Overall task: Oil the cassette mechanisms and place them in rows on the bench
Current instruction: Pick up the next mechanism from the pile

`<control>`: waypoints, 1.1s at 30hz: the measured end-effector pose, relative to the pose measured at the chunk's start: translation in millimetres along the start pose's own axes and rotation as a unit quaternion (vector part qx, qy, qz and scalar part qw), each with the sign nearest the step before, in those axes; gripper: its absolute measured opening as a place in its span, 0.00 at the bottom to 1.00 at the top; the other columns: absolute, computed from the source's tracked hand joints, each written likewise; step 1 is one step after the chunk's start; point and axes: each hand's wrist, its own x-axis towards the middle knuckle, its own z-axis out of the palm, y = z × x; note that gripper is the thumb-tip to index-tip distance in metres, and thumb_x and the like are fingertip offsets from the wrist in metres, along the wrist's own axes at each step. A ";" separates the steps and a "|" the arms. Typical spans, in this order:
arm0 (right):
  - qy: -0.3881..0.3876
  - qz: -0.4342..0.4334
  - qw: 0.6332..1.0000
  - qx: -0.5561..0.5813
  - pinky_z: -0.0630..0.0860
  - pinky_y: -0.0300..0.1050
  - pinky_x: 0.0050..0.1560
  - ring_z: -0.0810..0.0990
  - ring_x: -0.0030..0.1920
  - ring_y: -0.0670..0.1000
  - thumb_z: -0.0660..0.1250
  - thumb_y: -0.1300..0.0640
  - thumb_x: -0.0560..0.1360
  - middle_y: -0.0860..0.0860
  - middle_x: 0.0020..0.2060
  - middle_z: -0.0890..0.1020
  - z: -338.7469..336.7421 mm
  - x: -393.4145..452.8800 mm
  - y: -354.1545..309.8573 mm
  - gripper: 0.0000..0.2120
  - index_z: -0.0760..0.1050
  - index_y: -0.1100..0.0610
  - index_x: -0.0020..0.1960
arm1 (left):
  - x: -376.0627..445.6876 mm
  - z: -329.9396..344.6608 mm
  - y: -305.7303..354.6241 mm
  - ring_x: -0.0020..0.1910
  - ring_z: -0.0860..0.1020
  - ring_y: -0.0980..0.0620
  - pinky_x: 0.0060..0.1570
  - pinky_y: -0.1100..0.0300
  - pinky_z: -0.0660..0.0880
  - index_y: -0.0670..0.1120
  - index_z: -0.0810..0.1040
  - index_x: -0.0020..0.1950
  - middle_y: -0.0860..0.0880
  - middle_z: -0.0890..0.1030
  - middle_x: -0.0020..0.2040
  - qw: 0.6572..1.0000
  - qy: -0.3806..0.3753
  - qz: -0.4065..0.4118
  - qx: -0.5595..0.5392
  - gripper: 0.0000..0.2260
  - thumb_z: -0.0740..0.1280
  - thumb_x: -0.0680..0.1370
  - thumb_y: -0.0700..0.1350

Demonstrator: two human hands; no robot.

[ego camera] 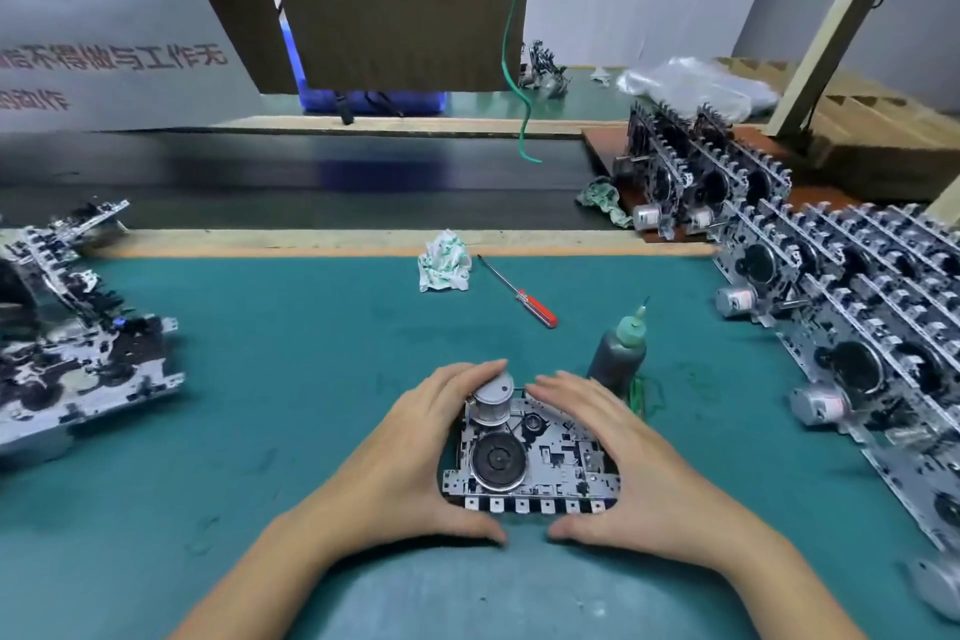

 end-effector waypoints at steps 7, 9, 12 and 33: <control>0.012 -0.012 1.000 -0.020 0.38 0.25 0.67 0.41 0.70 0.28 0.75 0.41 0.64 0.27 0.69 0.49 2.6 0.4 0.0 0.43 0.50 0.33 0.69 | -0.1 0.9 3.6 0.69 0.61 0.65 0.69 0.60 0.62 0.70 0.49 0.70 0.68 0.60 0.69 1.000 0.009 -0.013 0.007 0.48 0.77 0.60 0.61; 0.016 -0.012 1.000 -0.020 0.38 0.26 0.68 0.41 0.70 0.29 0.75 0.40 0.64 0.28 0.70 0.49 3.5 0.8 0.8 0.43 0.51 0.33 0.69 | -1.1 -2.0 0.5 0.70 0.60 0.66 0.69 0.63 0.61 0.72 0.49 0.70 0.73 0.58 0.68 1.000 -0.003 -0.019 -0.021 0.51 0.78 0.58 0.64; 0.023 -0.015 1.000 -0.015 0.38 0.28 0.70 0.42 0.72 0.31 0.74 0.39 0.64 0.28 0.70 0.49 4.8 -0.1 2.7 0.43 0.51 0.32 0.69 | -0.8 -4.1 0.4 0.69 0.61 0.68 0.68 0.68 0.59 0.73 0.50 0.69 0.74 0.58 0.67 1.000 0.001 -0.015 -0.026 0.50 0.78 0.57 0.64; -0.023 0.043 0.995 -0.082 0.45 0.26 0.67 0.46 0.71 0.32 0.69 0.27 0.57 0.27 0.70 0.49 -7.0 -1.5 -3.7 0.56 0.44 0.38 0.75 | -2.4 0.6 1.0 0.68 0.60 0.69 0.65 0.74 0.58 0.74 0.46 0.70 0.78 0.56 0.64 0.999 -0.008 -0.013 -0.034 0.50 0.77 0.60 0.61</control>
